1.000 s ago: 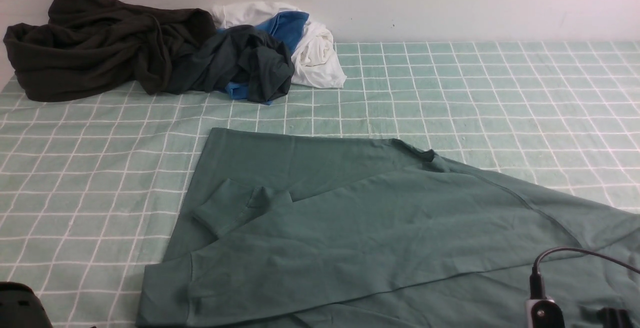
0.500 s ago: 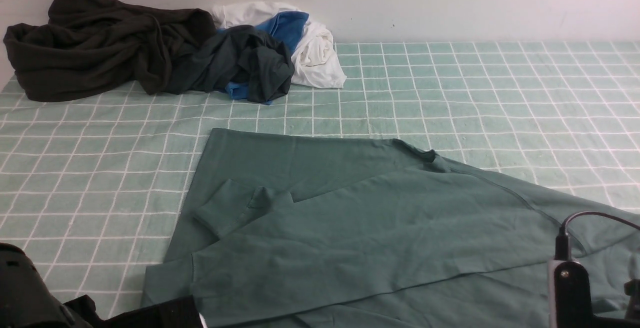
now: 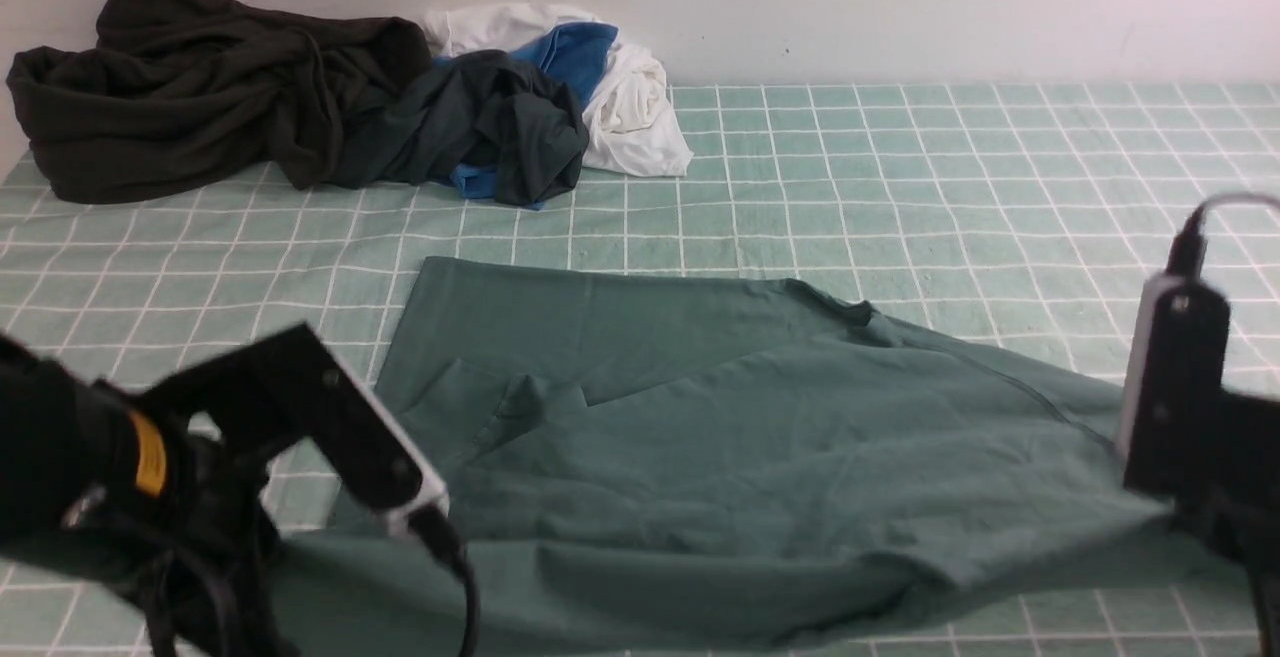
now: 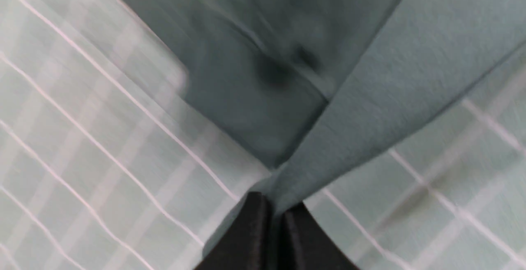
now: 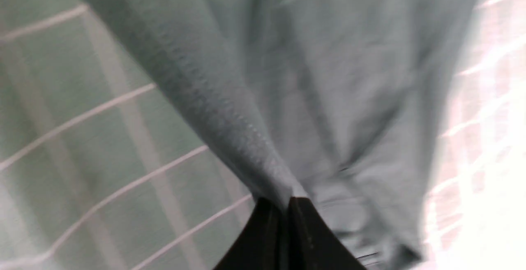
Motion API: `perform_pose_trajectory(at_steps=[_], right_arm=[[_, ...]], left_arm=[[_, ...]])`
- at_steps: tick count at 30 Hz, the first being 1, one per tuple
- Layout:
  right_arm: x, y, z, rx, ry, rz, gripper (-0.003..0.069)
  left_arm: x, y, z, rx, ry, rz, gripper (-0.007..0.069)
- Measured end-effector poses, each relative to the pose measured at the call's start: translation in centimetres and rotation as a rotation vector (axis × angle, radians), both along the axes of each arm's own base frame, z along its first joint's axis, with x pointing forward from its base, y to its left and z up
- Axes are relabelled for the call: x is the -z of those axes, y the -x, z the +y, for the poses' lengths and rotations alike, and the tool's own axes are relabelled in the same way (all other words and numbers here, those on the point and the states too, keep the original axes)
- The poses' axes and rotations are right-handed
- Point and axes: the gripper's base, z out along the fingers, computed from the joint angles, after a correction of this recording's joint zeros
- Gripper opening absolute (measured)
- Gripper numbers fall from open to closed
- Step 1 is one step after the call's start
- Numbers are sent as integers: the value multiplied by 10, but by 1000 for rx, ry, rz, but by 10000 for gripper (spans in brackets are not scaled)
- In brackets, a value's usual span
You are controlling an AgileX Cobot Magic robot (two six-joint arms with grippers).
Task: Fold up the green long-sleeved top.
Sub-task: Use both arms to drag the lower edge of the fabric forward and fold it over the upper edge
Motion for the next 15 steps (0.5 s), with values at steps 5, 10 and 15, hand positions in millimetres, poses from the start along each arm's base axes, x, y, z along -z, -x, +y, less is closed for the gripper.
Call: perform_pose_trajectory(at_steps=[5, 10, 15], right_arm=[[-18, -49, -8, 93, -29, -72, 6], [-14, -96, -11, 143, -20, -58, 6], [4, -148, -11, 179, -17, -30, 6]], left_arm=[[-23, -61, -8, -30, 9, -63, 10], [-25, -122, -14, -42, -8, -81, 17], [-14, -189, -13, -83, -8, -110, 17]])
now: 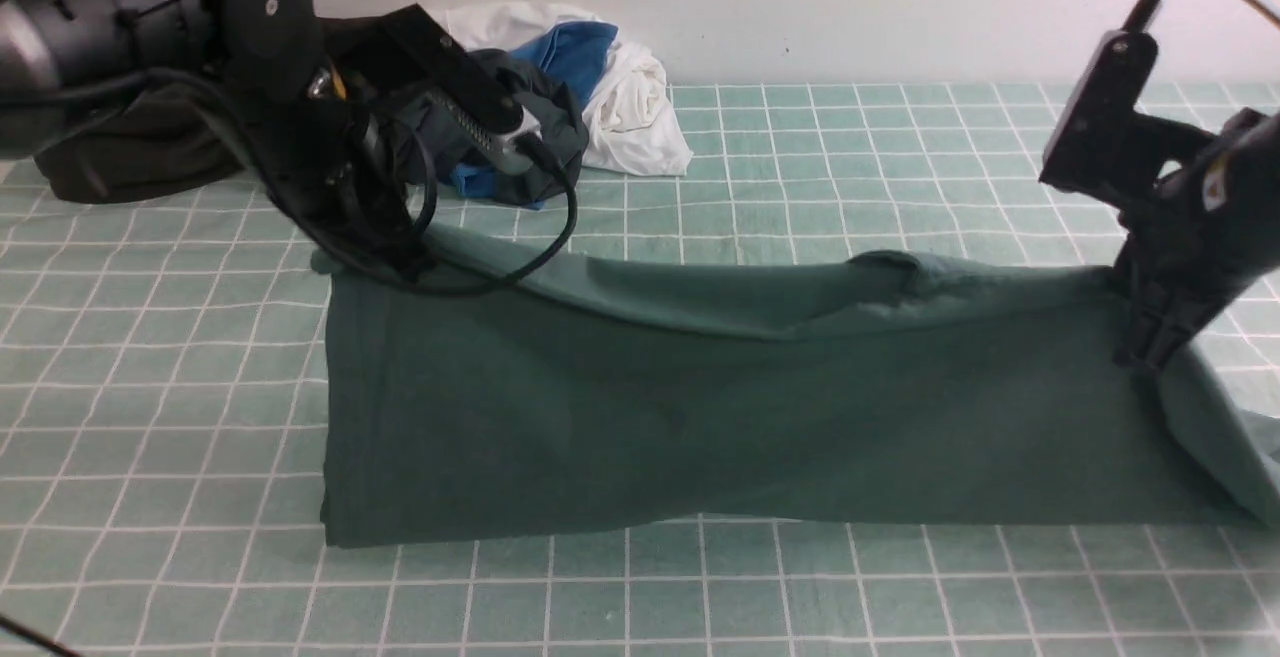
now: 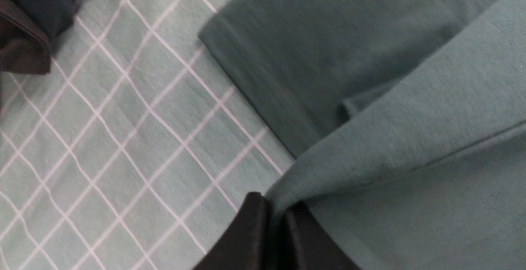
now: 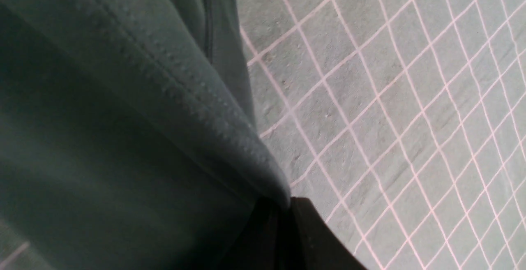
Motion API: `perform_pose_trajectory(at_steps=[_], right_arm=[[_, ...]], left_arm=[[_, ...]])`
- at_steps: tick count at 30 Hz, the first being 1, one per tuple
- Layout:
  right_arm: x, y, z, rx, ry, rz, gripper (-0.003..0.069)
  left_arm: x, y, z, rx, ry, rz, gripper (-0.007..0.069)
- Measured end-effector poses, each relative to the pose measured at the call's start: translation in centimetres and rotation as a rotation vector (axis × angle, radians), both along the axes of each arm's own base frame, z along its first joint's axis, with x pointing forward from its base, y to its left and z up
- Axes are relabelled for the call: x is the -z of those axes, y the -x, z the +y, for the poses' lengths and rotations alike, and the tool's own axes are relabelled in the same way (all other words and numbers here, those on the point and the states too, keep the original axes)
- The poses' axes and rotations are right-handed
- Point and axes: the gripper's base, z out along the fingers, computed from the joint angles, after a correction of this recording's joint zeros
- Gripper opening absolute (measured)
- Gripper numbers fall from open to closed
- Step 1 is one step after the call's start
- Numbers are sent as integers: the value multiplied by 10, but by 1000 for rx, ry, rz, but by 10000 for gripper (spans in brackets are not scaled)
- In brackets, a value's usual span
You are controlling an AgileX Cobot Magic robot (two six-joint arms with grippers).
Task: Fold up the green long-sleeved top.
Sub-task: Use both arms to drag the lower edge of the fabric forward and fold it over the upper edge, then use the right arm to clamp the right edge of the fabric
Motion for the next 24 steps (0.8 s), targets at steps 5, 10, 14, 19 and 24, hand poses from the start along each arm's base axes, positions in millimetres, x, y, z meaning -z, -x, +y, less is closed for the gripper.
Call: perform_pose_trajectory(at_steps=[5, 10, 14, 19, 24], right_arm=[[24, -52, -5, 51, -20, -4, 15], [51, -90, -17, 163, -67, -5, 108], [51, -106, -30, 293, -124, -47, 225], [18, -106, -39, 612, -241, -38, 387], [22, -88, -10, 660, -348, 180, 414]], left_arm=[[29, -54, 4, -34, 10, -25, 17], [71, -87, 2, -32, 22, -51, 24], [88, -98, 4, -32, 29, -87, 64], [82, -103, 4, -103, 90, -119, 196], [58, -98, 4, -234, 186, 3, 294]])
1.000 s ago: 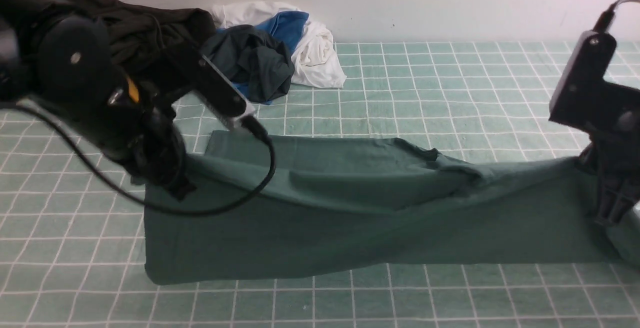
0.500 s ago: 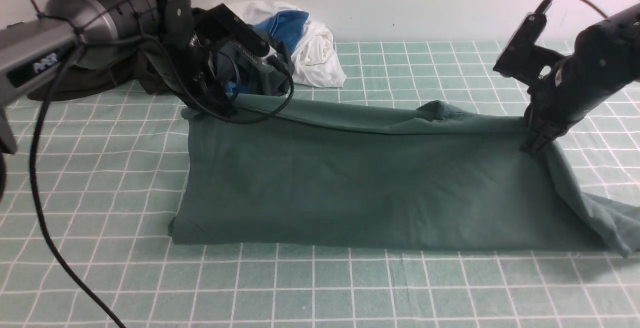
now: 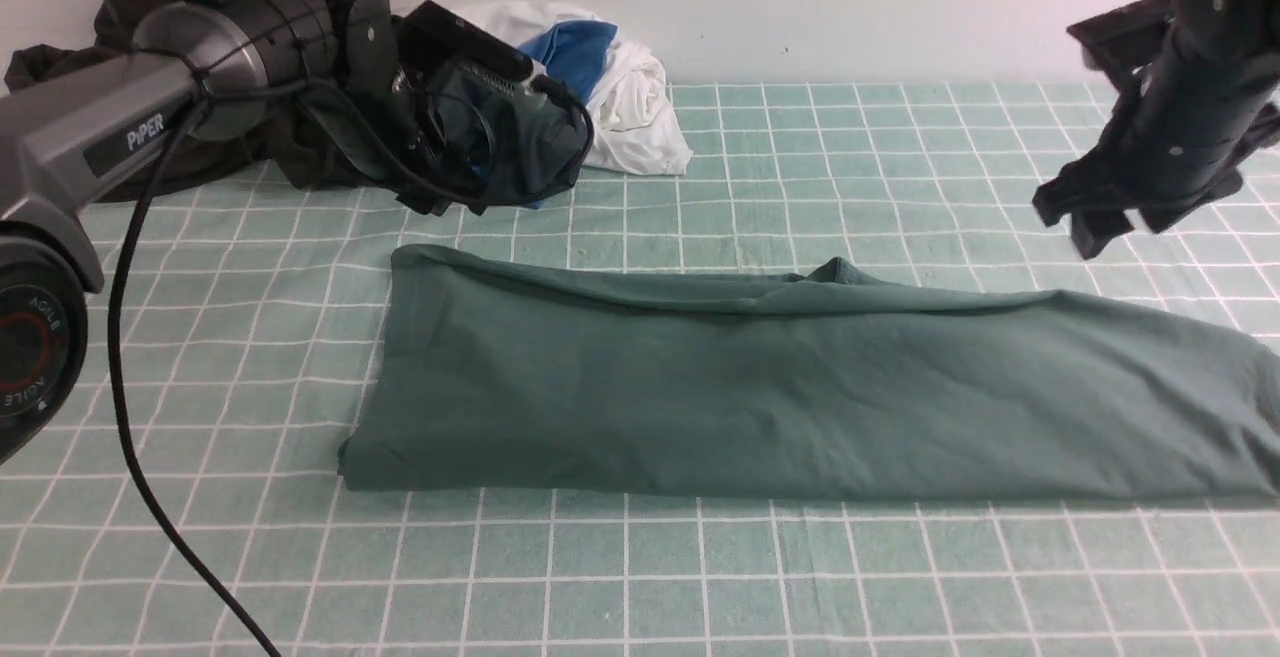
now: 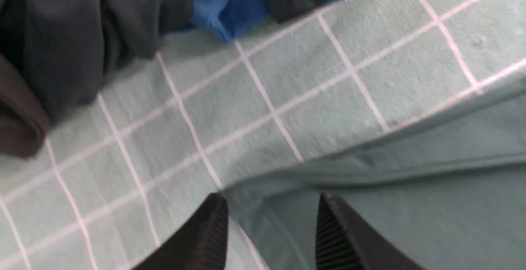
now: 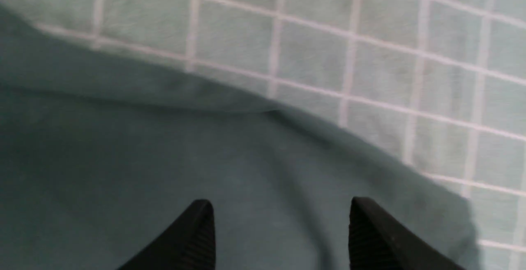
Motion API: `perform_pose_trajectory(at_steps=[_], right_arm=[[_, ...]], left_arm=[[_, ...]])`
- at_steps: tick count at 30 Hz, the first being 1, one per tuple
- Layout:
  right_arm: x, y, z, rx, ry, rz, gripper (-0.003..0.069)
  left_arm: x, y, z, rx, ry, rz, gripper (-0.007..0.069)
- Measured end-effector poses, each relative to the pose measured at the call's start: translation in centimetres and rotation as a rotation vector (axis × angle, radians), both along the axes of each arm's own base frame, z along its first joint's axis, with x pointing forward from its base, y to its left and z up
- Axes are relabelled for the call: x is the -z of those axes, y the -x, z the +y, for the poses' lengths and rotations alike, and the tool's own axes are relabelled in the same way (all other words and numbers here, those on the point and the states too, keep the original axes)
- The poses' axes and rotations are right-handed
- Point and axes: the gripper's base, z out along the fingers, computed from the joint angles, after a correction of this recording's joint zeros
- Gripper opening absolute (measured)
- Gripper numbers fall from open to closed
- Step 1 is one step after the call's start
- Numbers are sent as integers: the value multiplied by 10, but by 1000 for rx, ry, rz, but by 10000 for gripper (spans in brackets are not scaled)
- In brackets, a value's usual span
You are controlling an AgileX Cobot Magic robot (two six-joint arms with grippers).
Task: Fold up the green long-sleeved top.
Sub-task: Use the right arm to clamp the right edge of the fabric
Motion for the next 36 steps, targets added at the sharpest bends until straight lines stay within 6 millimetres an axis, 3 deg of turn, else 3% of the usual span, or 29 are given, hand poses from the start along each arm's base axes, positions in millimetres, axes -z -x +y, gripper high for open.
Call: perform_pose_trajectory(at_steps=[3, 7, 10, 13, 16, 19, 23, 27, 30, 32, 33, 34, 36], right_arm=[[17, 8, 19, -42, -92, 57, 416], [39, 9, 28, -44, -160, 40, 416], [53, 3, 32, -34, -196, 10, 416], [74, -2, 46, -30, -260, 20, 416], [91, -4, 64, -87, -279, 28, 411], [97, -11, 83, -145, -285, -71, 396], [98, -21, 86, -118, -309, -183, 378], [92, -38, 74, -69, -319, -308, 362], [72, -55, 49, -9, -320, -359, 350], [56, -63, 23, 60, -321, -352, 346], [36, -67, -1, 105, -315, -346, 343], [34, -66, -7, 116, -310, -332, 342], [4, -57, -42, 159, -264, -287, 339]], left_arm=[[-3, 9, -4, -13, 55, 113, 300], [4, 22, -16, 46, 63, 227, 245], [9, 26, -26, 101, 51, 245, 176], [9, 29, -35, 139, 46, 248, 55], [8, 32, -36, 152, 38, 266, 12], [9, 35, -35, 154, 28, 307, -3], [10, 38, -32, 156, 5, 341, -3], [10, 38, -31, 156, -9, 342, -3], [10, 39, -31, 156, -10, 343, -3], [11, 41, -31, 156, -11, 354, -3], [16, 44, -30, 154, -10, 376, -3], [18, 46, -30, 154, -9, 383, -3], [36, 55, -28, 150, -15, 456, -3]])
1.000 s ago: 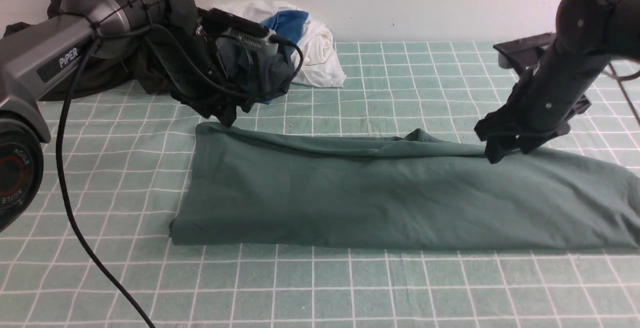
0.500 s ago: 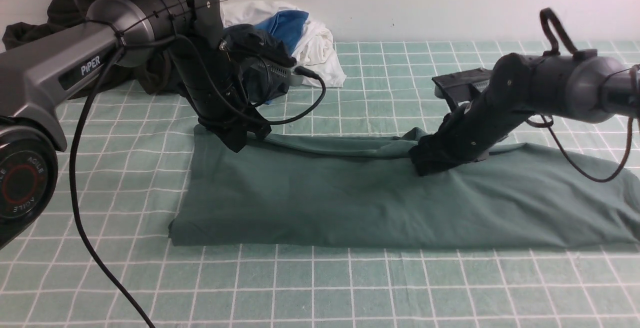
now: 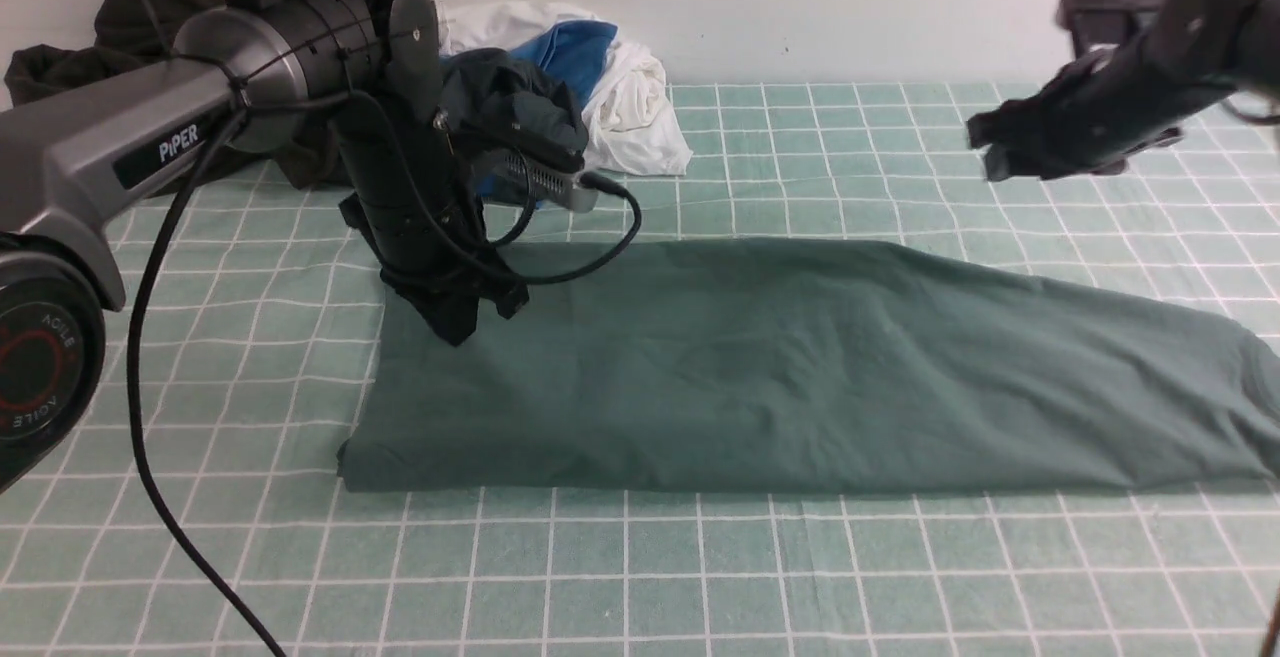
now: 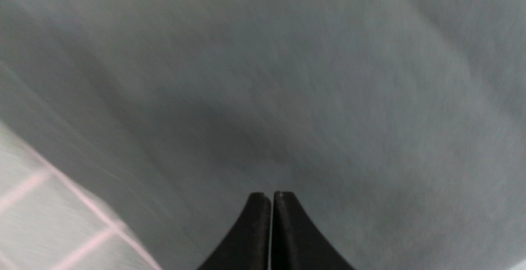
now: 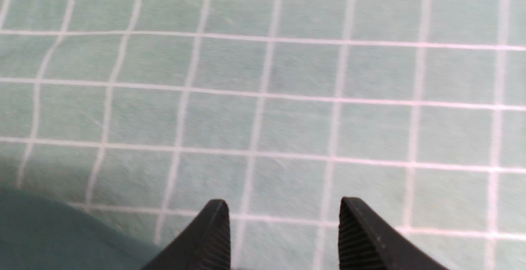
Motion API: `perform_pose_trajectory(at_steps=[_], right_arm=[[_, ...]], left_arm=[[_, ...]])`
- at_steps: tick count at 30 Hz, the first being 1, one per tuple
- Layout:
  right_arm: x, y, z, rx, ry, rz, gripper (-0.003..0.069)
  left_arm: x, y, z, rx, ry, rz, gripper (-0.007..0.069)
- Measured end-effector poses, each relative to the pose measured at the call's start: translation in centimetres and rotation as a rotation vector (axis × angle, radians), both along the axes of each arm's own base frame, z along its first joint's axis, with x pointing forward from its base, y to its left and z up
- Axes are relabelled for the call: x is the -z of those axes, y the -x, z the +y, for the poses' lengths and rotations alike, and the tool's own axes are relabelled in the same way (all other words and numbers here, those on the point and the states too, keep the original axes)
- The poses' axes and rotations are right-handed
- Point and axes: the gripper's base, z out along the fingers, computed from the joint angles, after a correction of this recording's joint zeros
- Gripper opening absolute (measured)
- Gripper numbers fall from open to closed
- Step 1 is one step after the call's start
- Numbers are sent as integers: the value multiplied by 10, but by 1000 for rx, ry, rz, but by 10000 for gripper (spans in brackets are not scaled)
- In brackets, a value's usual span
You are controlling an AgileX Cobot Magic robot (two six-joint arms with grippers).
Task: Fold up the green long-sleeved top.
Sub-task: Use the right arm to clamp the right edge of the fabric
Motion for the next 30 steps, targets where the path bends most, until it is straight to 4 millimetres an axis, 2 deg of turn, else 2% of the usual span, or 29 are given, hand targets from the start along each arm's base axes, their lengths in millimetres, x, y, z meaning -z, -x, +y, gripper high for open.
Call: perform_pose_trajectory(at_steps=[5, 8, 9, 10, 13, 17, 18, 20, 24, 26, 30], right_arm=[[-27, 38, -46, 63, 61, 122, 338], [-27, 64, -63, 102, 64, 171, 337], [-27, 66, -65, 106, 63, 175, 337], [-22, 79, -74, 130, 61, 201, 337], [-6, 101, -86, 165, 66, 243, 337], [22, 116, -98, 186, 90, 293, 337], [25, 117, -99, 187, 89, 300, 337], [45, 120, -105, 185, 111, 351, 340], [64, 117, -112, 184, 124, 399, 366], [81, 116, -116, 202, 111, 436, 412], [95, 114, -119, 228, 101, 465, 484]], left_arm=[[36, 24, 7, -2, -38, 111, -3], [38, 31, 10, -13, -26, 79, -3], [38, 31, 11, -13, -26, 76, -3], [39, 33, 12, -22, -17, 64, -3], [41, 36, 14, -30, -10, 51, -3], [41, 36, 15, -37, -2, 43, -3], [41, 36, 15, -36, -2, 42, -3], [41, 36, 15, -37, -1, 40, -3], [41, 36, 15, -38, 0, 40, -3], [41, 36, 15, -39, 1, 39, -3], [41, 36, 15, -38, 1, 39, -3]])
